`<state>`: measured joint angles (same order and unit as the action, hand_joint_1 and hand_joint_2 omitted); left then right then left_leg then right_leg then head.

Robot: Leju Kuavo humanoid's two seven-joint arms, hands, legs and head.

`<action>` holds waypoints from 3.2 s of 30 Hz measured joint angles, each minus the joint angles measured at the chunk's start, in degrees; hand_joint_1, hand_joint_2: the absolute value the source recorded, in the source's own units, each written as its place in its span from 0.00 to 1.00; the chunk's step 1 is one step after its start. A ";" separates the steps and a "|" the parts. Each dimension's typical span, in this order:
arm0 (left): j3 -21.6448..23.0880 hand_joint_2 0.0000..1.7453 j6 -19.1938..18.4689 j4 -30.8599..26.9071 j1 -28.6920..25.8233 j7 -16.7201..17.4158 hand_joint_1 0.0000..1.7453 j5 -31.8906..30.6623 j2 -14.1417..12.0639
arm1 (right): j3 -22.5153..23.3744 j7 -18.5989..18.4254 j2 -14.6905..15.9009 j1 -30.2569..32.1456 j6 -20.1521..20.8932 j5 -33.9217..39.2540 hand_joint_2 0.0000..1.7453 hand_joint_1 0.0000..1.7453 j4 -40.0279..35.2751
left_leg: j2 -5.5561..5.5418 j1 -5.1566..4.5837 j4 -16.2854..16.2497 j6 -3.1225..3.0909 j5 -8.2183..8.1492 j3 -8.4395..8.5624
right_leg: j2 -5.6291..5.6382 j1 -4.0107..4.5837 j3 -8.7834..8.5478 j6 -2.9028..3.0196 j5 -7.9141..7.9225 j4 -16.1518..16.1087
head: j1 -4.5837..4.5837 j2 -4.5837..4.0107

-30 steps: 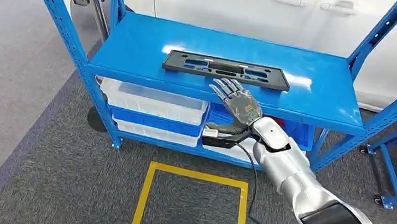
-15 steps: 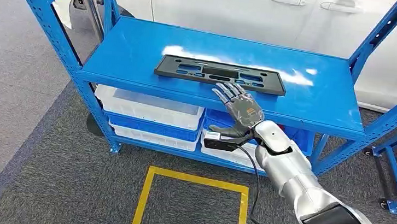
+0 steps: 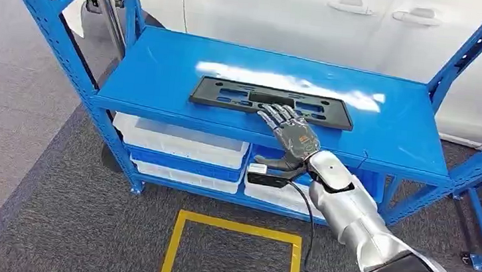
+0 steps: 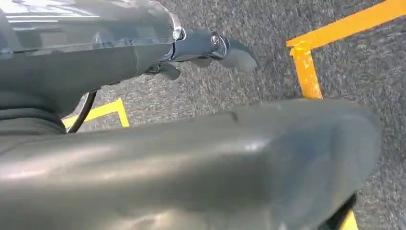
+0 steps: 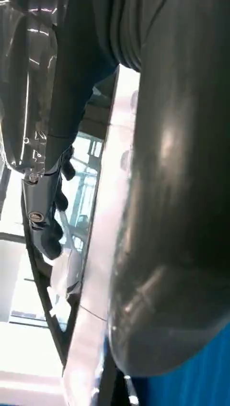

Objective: Take the parts from the cabinet and place them on the table.

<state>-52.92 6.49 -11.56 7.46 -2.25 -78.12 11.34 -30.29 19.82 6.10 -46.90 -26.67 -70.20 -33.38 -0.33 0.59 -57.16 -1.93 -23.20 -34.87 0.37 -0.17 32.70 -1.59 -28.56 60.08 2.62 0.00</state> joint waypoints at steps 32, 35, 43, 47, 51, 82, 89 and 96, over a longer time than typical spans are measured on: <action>0.00 0.00 0.04 0.02 0.57 0.11 0.00 0.11 0.04 | 0.00 0.44 0.59 -0.20 0.09 -0.05 0.00 0.00 -0.79 | -0.02 -0.06 0.22 -0.21 -0.49 0.56 | -0.07 -0.25 3.38 -0.28 -3.65 6.88 | 0.00 0.00; 0.00 0.00 0.04 0.00 0.27 0.11 0.00 0.09 0.07 | -0.02 0.39 0.76 0.75 0.04 -0.07 0.00 0.00 -0.72 | -0.15 -0.07 0.11 -0.18 -1.27 1.30 | -0.08 -0.58 9.99 -0.70 -4.26 15.33 | 0.00 0.00; -0.02 0.00 -0.61 0.02 0.36 -0.31 0.00 0.39 0.15 | -0.24 -2.21 0.92 0.77 0.04 -2.47 1.00 0.00 -0.63 | -0.14 -0.29 0.07 1.60 -3.60 3.56 | -0.03 0.07 3.74 1.08 5.86 -2.48 | 0.00 0.00; -0.02 0.00 -0.66 0.02 0.52 -0.37 0.00 0.50 0.11 | -0.39 -4.07 0.92 -0.02 -0.02 -4.11 1.00 0.00 -0.39 | -0.02 -0.23 -8.23 2.50 -8.27 -0.03 | -0.19 -0.48 2.55 2.35 5.65 -3.43 | 0.02 0.00; -0.09 0.00 -0.50 0.02 0.37 -0.33 0.00 0.87 0.09 | -1.35 -9.30 0.74 -0.82 0.26 -8.08 1.00 0.00 1.18 | -0.01 -0.03 -17.34 2.78 -9.09 -6.29 | -0.18 -0.22 2.38 2.53 5.13 -3.05 | 0.00 0.00; -0.24 0.00 0.02 0.02 0.34 -0.52 0.00 1.49 0.15 | -4.28 -13.29 -0.15 -5.29 0.65 -16.59 1.00 1.00 7.17 | -0.03 -0.04 -16.19 2.91 -7.20 -6.83 | -0.33 -0.27 2.16 2.42 4.56 -2.65 | 0.02 0.00; -0.28 0.00 0.09 0.02 0.38 -0.52 0.00 1.66 0.13 | -4.26 -9.96 -0.13 -5.27 -0.28 -13.87 1.00 1.00 6.95 | -0.12 -0.53 -1.03 1.05 -1.33 0.24 | -0.13 0.00 1.99 0.78 4.22 -2.44 | 0.00 0.00; -0.31 0.00 0.55 0.02 0.45 -0.98 0.00 1.84 0.24 | 2.34 10.43 -0.66 -3.12 6.13 15.17 1.00 1.00 -0.27 | -0.06 -0.04 -0.42 0.01 -0.98 0.57 | -0.18 -0.72 10.77 -0.80 -3.60 15.54 | 0.00 0.00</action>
<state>-53.22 7.04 -11.54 7.92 -3.23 -76.28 11.58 -27.95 30.25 5.44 -50.02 -20.53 -55.04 -33.65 -0.39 0.55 -57.59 -1.92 -24.18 -34.29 0.19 -0.89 43.47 -2.39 -32.15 75.62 2.62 0.00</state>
